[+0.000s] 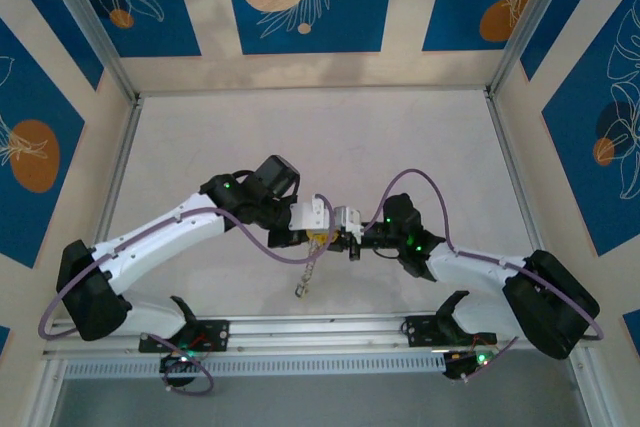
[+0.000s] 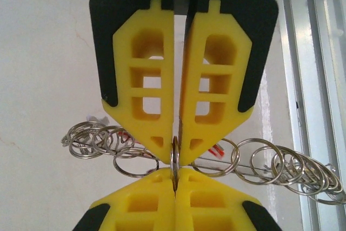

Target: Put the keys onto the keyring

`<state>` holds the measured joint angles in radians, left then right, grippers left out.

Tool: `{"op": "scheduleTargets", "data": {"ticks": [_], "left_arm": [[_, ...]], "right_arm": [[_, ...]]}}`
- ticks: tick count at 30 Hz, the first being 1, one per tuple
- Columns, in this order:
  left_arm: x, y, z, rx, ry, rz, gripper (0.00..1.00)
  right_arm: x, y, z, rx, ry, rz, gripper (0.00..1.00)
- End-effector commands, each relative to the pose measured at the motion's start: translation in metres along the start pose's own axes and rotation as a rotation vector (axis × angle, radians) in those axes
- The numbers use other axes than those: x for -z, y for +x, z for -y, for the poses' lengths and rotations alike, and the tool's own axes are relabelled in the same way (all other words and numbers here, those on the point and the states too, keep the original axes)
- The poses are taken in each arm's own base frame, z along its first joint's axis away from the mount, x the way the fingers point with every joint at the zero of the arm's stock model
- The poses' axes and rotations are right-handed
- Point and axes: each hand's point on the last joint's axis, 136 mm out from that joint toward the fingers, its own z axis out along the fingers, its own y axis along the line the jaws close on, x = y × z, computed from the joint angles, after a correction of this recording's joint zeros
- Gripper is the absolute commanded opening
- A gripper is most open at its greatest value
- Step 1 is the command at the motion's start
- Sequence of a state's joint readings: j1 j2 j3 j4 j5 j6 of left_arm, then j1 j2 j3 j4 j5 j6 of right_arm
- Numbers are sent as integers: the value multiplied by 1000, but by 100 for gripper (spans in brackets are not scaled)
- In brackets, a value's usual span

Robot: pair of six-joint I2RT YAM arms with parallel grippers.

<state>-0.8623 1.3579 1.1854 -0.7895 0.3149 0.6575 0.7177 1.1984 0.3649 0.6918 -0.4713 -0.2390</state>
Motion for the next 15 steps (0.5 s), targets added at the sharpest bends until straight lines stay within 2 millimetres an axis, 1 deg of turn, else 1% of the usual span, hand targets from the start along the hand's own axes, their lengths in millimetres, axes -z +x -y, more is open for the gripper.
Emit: {"op": "scheduleTargets", "data": {"ticks": [1,2,3,5,7,10,13,15], "left_arm": [[8,-18,9,-39,22,84,1],[8,-16,9,-39,17,83,1],[8,-15,9,-39,16,81,1],[6,-12,11,-38,21,77,1],[6,-10,11,-34,17,76,3],[5,-5,12,-21,-1,85,13],[4,0,14,2,-13,129,15],[4,-1,14,5,-38,177,15]], "right_arm": [[-5,-13,3,-2,-7,30,21],[-6,-15,2,-3,-17,33,20],[-6,-16,2,-5,-23,36,16],[-8,-18,-1,-11,-40,41,1],[-9,-21,0,-15,-38,56,0],[-8,-29,1,-11,-36,92,0],[-6,-35,0,-8,-31,123,0],[-5,-38,-1,-3,-34,141,0]]}}
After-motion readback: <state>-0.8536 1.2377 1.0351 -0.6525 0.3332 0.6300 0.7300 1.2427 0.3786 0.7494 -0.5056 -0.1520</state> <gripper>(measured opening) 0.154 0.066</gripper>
